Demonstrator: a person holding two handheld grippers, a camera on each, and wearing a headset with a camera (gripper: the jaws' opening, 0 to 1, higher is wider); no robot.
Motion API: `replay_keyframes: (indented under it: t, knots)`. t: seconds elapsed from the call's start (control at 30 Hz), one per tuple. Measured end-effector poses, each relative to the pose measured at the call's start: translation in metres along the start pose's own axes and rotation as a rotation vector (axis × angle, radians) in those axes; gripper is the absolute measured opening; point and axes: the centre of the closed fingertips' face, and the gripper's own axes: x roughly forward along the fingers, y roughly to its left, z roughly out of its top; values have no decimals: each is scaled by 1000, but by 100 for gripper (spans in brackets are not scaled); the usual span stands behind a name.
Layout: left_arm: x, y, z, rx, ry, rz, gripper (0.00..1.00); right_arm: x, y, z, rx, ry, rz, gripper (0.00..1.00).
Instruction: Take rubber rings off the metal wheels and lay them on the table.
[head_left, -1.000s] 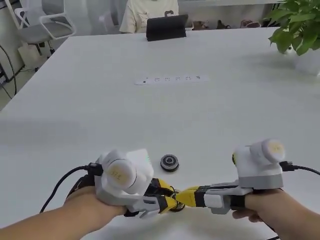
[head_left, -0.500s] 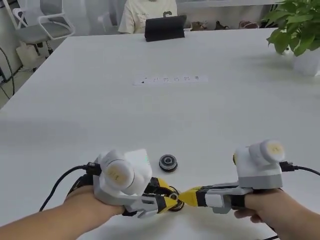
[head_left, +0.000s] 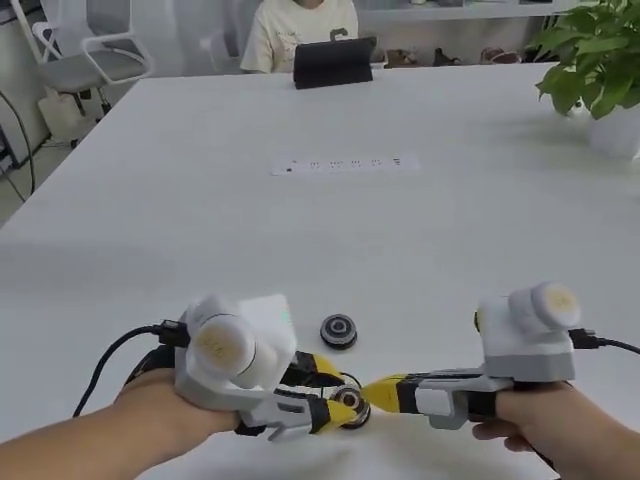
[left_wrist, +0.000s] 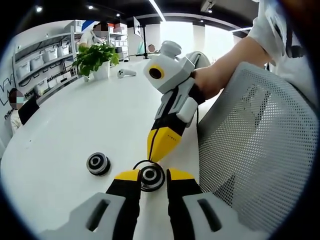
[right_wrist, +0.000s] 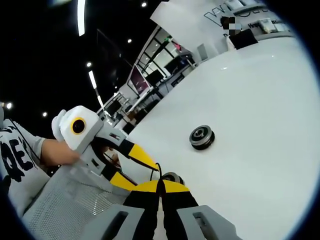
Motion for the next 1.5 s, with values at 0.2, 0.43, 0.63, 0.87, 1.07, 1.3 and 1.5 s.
replay_keyframes:
  t: [0.2, 0.43, 0.63, 0.87, 1.07, 1.3, 1.5]
  knots:
    - [-13, 1, 8, -10, -32, 9, 20, -2, 4, 6, -1, -14, 9, 0]
    - [-33, 5, 12, -24, -57, 37, 23, -4, 4, 16, -11, -31, -1, 0]
    - [-51, 12, 13, -40, -80, 71, 23, -4, 5, 24, -25, -38, -8, 0]
    - [-66, 17, 13, -53, -97, 101, 24, 2, 9, 35, -68, -19, -3, 0]
    - [-78, 22, 14, -60, -110, 124, 26, 10, 12, 42, -80, 6, 14, 0]
    - [-91, 27, 8, -83, -115, 157, 30, 22, 10, 48, -95, 33, 17, 0]
    - [-100, 28, -1, -111, -112, 180, 33, 31, 8, 49, -106, 55, 10, 0]
